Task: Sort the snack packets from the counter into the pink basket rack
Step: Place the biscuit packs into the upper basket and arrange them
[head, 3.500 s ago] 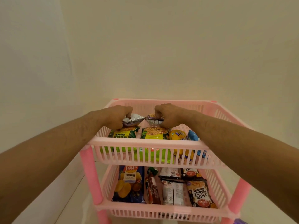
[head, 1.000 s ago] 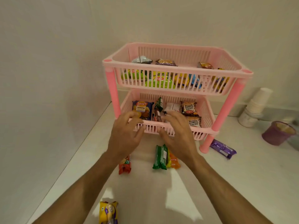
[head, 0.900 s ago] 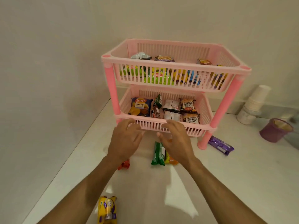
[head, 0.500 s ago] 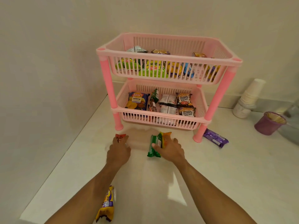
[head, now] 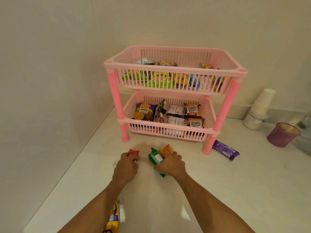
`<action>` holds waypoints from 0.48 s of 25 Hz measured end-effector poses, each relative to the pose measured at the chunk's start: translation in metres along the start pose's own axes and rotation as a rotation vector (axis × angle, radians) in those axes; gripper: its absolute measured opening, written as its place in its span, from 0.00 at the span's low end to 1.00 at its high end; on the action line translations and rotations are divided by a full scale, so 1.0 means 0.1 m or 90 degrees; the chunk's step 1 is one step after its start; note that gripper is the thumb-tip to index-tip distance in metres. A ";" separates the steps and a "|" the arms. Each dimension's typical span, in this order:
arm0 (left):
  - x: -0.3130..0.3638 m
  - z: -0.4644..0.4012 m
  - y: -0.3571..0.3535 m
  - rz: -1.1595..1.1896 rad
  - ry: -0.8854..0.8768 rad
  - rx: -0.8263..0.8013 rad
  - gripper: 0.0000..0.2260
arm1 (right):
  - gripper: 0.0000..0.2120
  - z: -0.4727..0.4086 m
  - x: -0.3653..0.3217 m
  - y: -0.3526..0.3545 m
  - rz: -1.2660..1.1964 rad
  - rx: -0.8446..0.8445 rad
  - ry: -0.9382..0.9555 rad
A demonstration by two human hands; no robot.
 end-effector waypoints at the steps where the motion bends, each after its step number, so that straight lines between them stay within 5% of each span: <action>1: 0.00 0.02 0.02 0.026 -0.003 0.013 0.12 | 0.36 0.01 0.01 -0.01 -0.007 -0.001 0.008; 12: 0.48 0.17 0.70 0.310 -0.107 0.195 0.12 | 0.21 0.32 -0.06 0.88 -0.342 0.018 0.168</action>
Point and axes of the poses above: each hand's wrist, its own z-axis away from the middle knuckle, its own y-axis out of the back of the hand, x = y × z, the point moved 3 cm from there along -z, towards the middle knuckle, and after that the axes turned 9 degrees about x, right-handed, at the moved point
